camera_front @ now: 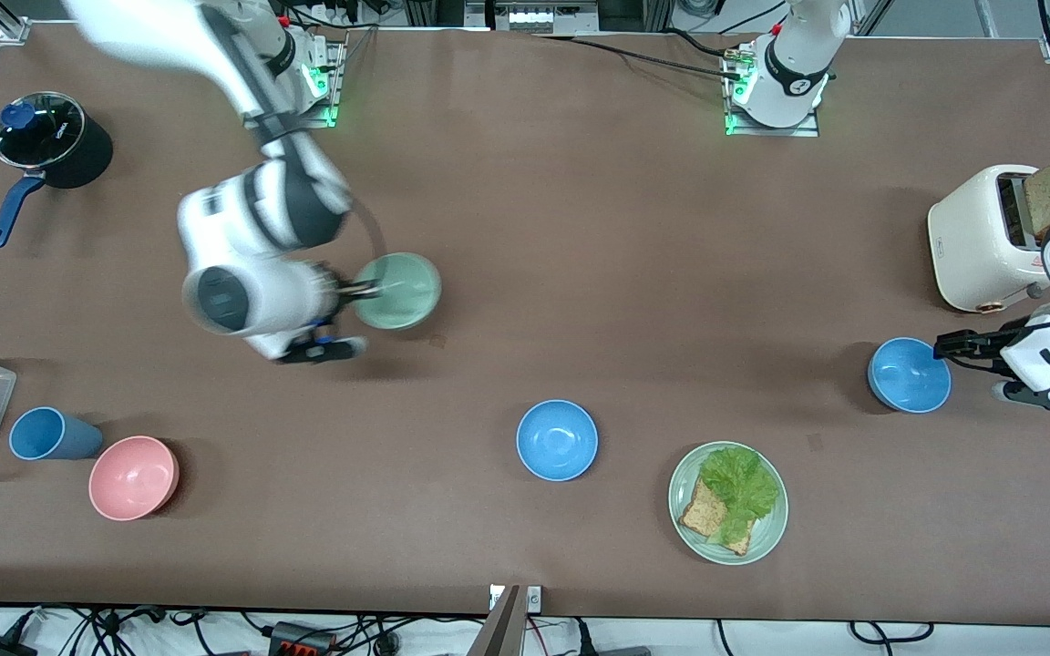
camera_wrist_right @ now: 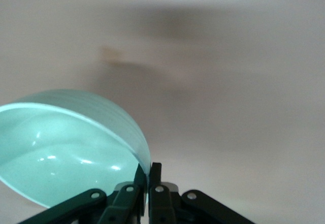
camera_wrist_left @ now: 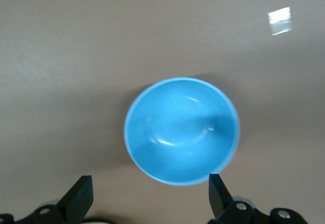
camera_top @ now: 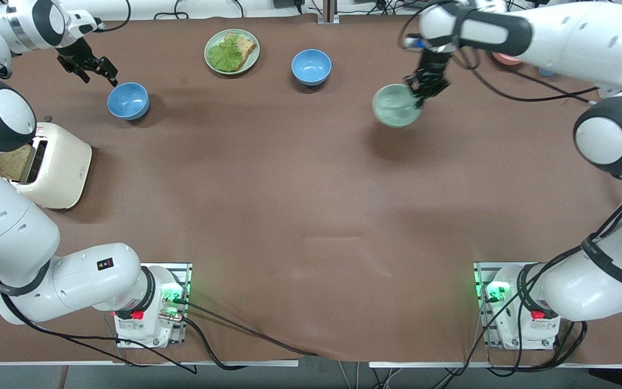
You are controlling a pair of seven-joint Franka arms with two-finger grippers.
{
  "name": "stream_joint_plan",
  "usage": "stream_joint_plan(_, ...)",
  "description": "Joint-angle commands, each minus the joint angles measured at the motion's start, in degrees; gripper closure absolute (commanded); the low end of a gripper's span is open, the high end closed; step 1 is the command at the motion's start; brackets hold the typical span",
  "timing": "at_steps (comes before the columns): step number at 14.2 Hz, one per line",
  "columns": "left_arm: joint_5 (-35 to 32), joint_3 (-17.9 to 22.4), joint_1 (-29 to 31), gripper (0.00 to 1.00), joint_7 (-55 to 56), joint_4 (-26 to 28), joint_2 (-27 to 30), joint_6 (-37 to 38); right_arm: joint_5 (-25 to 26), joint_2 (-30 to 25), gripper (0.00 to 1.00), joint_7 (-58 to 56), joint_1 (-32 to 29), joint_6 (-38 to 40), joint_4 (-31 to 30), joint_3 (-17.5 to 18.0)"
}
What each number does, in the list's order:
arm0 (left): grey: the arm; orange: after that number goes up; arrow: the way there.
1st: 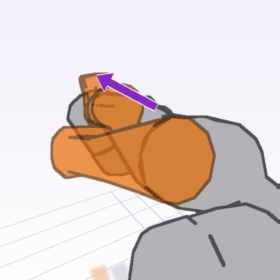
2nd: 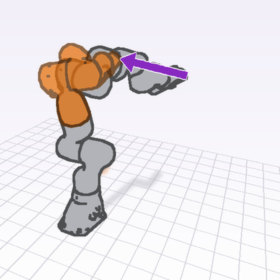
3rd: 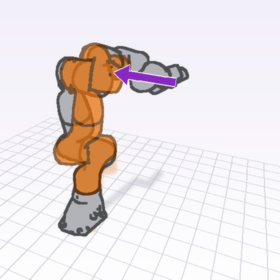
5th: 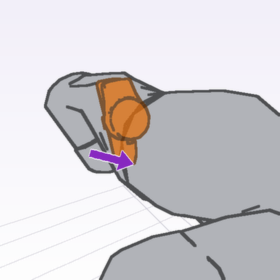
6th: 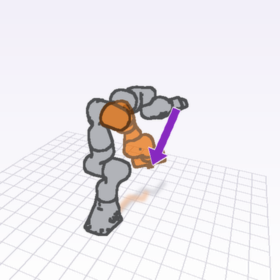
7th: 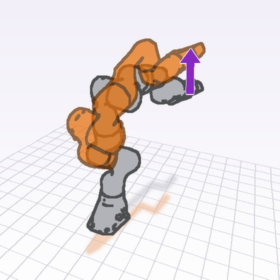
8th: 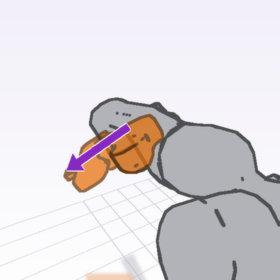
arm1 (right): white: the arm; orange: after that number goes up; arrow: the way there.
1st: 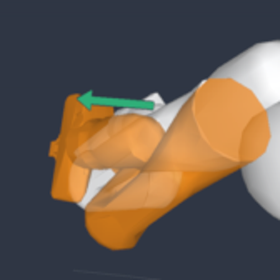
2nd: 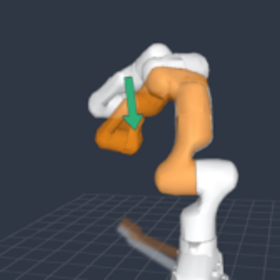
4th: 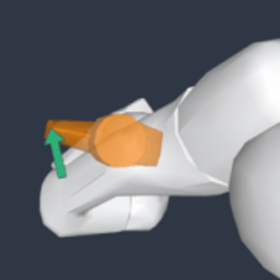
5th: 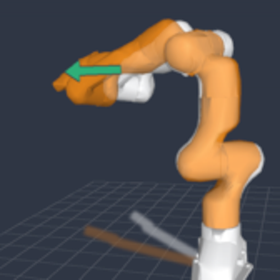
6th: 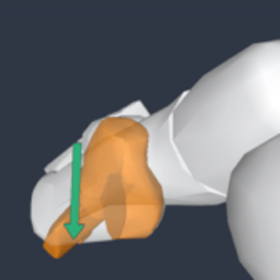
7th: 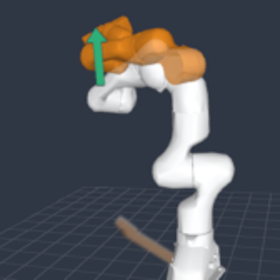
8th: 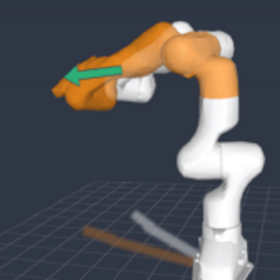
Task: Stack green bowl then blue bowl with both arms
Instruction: 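Lower the green bowl with the right gripper while the left gripper grasps the blue bowl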
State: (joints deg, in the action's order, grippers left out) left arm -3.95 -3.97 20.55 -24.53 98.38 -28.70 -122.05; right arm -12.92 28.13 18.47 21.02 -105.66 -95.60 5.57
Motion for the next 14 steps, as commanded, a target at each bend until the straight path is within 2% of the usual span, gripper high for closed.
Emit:
stream_joint_plan(1, -0.71, -0.43, 1.51, 0.00, -2.45, -0.74, -3.28, -1.79, -2.98, 3.50, 1.00, 7.00, 4.89, -3.22, 1.46, -0.48)
stream_joint_plan(5, -0.62, -0.60, 3.52, 0.03, -6.48, 4.52, -4.08, -12.22, -3.16, 7.29, 1.00, 11.23, 10.17, -6.22, 2.43, -0.48)
stream_joint_plan(8, -0.62, -1.04, 4.32, 0.08, -8.08, 4.71, -5.05, -14.01, -4.03, 9.04, 1.00, 11.33, 12.03, -6.40, 2.26, -0.48)
stream_joint_plan(9, -0.62, -1.13, 4.41, 0.14, -8.16, 4.71, -5.13, -14.01, -4.91, 9.66, 1.00, 11.33, 12.29, -7.01, 2.34, -0.48)
stream_joint_plan(11, -0.53, -1.22, 4.41, 0.31, -8.08, 4.80, -5.40, -14.01, -6.76, 10.10, 1.00, 11.33, 13.43, -9.47, 2.26, -0.48)
stream_joint_plan(12, -0.53, -1.22, 4.32, 0.43, -8.08, 4.80, -5.48, -13.92, -6.85, 10.45, 1.00, 11.33, 13.70, -9.91, 2.26, -0.48)
stream_joint_plan(14, -0.53, -1.31, 4.32, 0.58, -8.16, 4.80, -5.57, -13.92, -7.03, 10.55, 1.00, 11.33, 13.87, -9.91, 1.82, -0.48)
